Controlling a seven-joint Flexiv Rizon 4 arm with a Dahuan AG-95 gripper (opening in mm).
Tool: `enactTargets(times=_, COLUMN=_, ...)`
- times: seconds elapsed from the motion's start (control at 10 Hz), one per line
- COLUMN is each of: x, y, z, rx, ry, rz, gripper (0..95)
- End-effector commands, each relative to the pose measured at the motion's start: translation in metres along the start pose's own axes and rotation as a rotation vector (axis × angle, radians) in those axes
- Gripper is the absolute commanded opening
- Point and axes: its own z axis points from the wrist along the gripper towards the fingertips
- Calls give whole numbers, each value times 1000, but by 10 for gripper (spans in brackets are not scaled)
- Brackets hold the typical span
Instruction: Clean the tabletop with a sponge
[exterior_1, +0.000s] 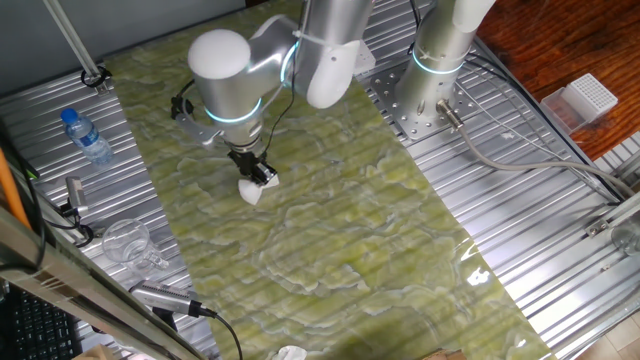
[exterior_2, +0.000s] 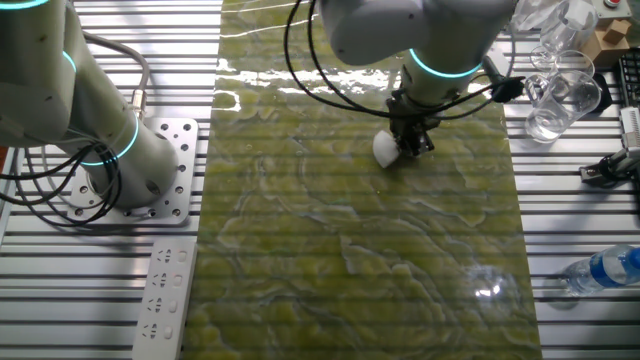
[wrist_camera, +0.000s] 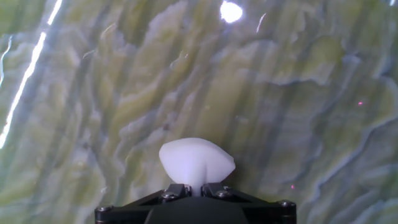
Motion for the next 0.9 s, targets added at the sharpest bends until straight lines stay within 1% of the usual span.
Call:
enactTargets(times=0.1, x=-8, y=-5, z=4, rx=6, ry=4, rz=-12, gripper=0)
enactTargets(times=0.5, x=-22, y=-12, z=4, rx=2, ry=26, rz=-24, gripper=0)
enactTargets(times=0.6, x=-26, y=-14, z=4, rx=1, ry=27, rz=-24, gripper=0)
enactTargets(times=0.7, x=-32, y=-16, z=4, rx=0, ry=29, rz=-25, gripper=0)
enactTargets(times=0.8, x=-34, y=-17, z=5, rx=-1, ry=30, rz=-25, gripper=0)
enactTargets(times=0.9, x=-41, y=-19, z=4, rx=-4, ry=32, rz=-28, gripper=0)
